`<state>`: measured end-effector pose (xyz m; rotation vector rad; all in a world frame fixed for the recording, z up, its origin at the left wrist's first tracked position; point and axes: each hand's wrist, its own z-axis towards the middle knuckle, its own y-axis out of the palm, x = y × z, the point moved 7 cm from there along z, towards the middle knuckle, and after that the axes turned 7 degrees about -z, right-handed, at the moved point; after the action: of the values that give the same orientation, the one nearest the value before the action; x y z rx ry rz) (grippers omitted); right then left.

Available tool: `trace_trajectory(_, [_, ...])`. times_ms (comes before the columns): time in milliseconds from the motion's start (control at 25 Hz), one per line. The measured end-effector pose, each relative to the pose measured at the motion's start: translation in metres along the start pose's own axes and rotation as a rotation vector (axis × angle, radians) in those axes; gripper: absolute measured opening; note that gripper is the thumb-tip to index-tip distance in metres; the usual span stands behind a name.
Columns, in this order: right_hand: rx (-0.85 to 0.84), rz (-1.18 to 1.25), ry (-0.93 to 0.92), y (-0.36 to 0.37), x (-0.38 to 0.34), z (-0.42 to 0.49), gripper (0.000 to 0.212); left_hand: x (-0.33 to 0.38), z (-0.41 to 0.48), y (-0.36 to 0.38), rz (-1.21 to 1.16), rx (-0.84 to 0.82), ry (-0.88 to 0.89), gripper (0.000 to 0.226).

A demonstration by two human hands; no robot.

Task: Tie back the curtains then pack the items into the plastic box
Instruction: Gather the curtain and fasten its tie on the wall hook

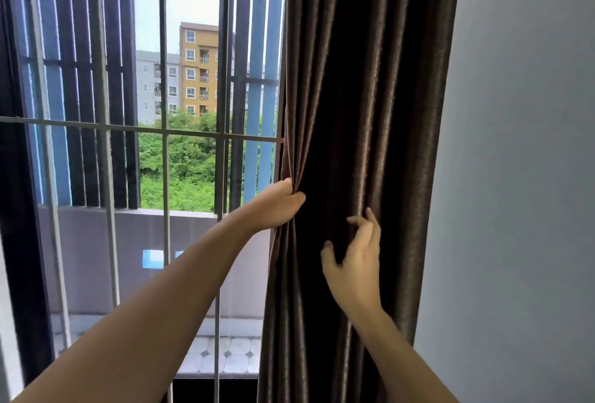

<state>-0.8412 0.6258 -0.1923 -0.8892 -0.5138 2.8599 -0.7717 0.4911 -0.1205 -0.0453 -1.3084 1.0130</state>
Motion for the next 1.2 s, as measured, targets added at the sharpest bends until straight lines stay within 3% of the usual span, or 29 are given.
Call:
trace_trajectory(120, [0.066,0.048,0.069,-0.002,0.003,0.009,0.046,0.004,-0.002,0.002,-0.028,0.003,0.014,0.025])
trace_trajectory(200, [0.009,-0.007,0.119,0.007,0.010,0.005,0.040,0.005,-0.003,0.004,-0.052,0.000,0.013,0.027])
trace_trajectory(440, [-0.178,0.079,0.089,0.038,0.022,-0.040,0.032,-0.003,0.003,0.006,-0.100,0.007,-0.026,0.014])
trace_trajectory(680, [-0.214,0.162,0.074,0.047,0.027,-0.044,0.028,0.004,0.005,0.015,-0.088,0.009,-0.015,0.024])
trace_trajectory(1080, [-0.229,0.118,0.011,0.046,0.024,-0.042,0.026,0.012,0.002,0.026,-0.131,-0.026,-0.042,0.010])
trace_trajectory(1200, [-0.280,0.052,-0.007,0.050,0.022,-0.038,0.026,0.016,0.006,0.028,0.034,-0.039,0.044,0.030])
